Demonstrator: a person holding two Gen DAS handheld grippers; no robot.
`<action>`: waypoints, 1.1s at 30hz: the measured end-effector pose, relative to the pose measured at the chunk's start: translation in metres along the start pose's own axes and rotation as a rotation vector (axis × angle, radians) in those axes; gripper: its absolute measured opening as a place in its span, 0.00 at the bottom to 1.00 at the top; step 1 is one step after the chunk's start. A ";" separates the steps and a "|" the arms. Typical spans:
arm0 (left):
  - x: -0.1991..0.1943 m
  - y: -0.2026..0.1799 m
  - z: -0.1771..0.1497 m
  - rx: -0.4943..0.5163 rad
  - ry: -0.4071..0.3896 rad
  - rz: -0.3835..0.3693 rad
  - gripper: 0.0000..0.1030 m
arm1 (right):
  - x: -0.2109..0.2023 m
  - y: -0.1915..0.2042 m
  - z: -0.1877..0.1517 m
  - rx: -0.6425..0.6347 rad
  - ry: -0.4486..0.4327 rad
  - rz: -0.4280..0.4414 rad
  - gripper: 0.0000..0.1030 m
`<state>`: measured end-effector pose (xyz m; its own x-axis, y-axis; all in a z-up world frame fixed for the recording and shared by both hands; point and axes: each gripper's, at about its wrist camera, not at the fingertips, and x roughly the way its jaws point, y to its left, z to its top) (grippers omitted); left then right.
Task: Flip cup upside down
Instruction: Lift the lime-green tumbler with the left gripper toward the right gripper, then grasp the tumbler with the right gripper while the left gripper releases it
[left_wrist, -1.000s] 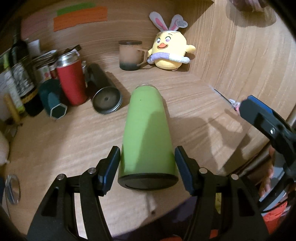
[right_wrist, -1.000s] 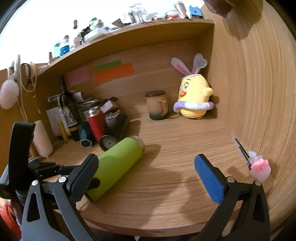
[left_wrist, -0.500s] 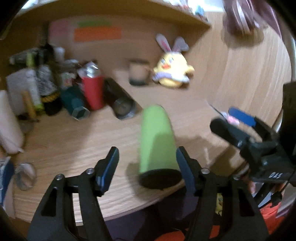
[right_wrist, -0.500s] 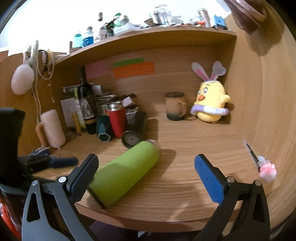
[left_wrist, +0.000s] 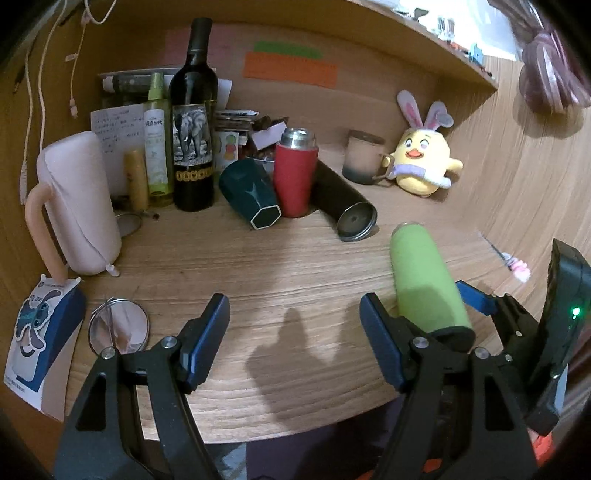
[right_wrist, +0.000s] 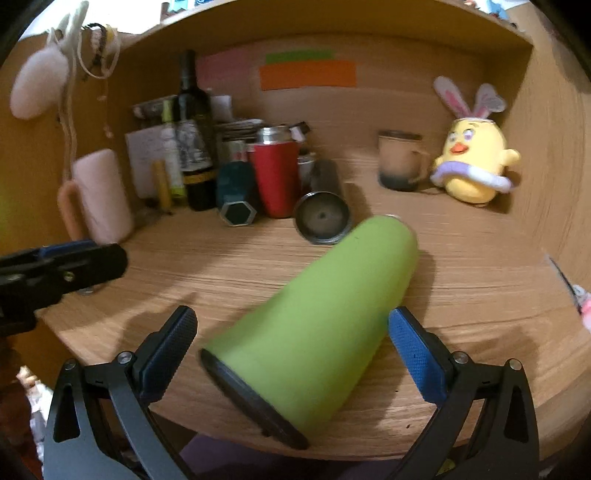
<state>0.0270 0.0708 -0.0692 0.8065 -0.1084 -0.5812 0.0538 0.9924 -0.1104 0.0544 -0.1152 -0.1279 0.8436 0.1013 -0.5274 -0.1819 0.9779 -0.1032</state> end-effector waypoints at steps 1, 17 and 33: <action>0.002 -0.002 -0.001 0.006 -0.001 0.002 0.70 | 0.002 0.000 -0.002 -0.004 0.007 -0.009 1.00; -0.001 -0.031 0.006 0.051 -0.035 -0.043 0.70 | -0.010 -0.027 -0.027 0.050 0.016 0.026 0.69; -0.031 -0.065 0.033 0.115 -0.130 -0.150 0.70 | -0.059 -0.044 -0.003 0.049 -0.090 0.073 0.60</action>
<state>0.0183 0.0111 -0.0176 0.8531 -0.2548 -0.4553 0.2399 0.9665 -0.0912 0.0115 -0.1642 -0.0948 0.8713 0.1863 -0.4541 -0.2215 0.9748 -0.0252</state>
